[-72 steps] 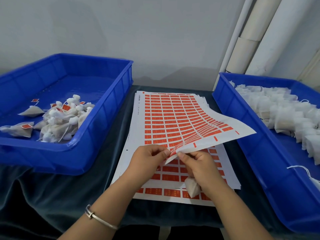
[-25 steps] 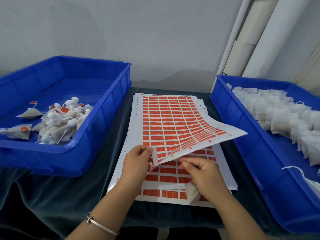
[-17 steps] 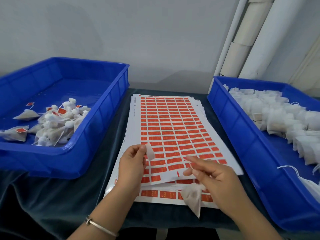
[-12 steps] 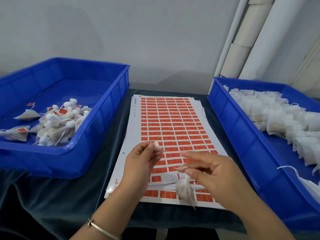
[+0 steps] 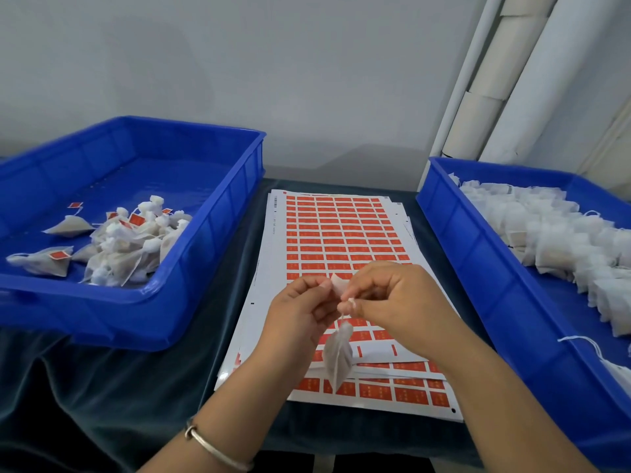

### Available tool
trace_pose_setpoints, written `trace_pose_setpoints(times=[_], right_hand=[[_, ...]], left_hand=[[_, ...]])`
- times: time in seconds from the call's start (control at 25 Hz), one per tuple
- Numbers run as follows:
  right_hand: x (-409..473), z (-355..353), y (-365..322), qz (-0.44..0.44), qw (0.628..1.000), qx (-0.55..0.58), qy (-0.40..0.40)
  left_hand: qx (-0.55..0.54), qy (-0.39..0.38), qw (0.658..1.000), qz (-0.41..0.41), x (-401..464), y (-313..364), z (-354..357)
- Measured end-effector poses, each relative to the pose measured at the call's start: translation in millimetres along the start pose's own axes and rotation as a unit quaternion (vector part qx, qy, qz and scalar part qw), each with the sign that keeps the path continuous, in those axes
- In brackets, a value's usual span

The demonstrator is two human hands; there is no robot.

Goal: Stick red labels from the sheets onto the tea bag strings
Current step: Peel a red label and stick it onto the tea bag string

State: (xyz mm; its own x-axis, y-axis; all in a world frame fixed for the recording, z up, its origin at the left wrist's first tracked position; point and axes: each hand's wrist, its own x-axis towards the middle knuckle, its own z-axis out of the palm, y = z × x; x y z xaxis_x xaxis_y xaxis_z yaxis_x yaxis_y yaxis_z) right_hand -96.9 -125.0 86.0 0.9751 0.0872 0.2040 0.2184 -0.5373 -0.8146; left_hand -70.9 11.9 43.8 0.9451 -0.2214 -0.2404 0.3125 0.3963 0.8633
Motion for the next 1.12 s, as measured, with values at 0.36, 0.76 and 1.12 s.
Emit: trace_pose_setpoints(times=[0.36,0.76,1.12], right_hand=[[8.5,-6.0,4.0,-0.016,0.998,-0.062,0.021],[14.0,-5.0,14.0,0.032,0.997,-0.036,0.062],[13.7,-3.2,21.9,0.053,0.996,0.021,0.071]], left_hand=[[0.017,-0.026,0.998,-0.060,-0.6,-0.4,3.9],[0.067,0.016,0.996,-0.055,-1.4,-1.1,5.5],[0.075,-0.007,0.994,-0.078,-1.2,-5.4,7.5]])
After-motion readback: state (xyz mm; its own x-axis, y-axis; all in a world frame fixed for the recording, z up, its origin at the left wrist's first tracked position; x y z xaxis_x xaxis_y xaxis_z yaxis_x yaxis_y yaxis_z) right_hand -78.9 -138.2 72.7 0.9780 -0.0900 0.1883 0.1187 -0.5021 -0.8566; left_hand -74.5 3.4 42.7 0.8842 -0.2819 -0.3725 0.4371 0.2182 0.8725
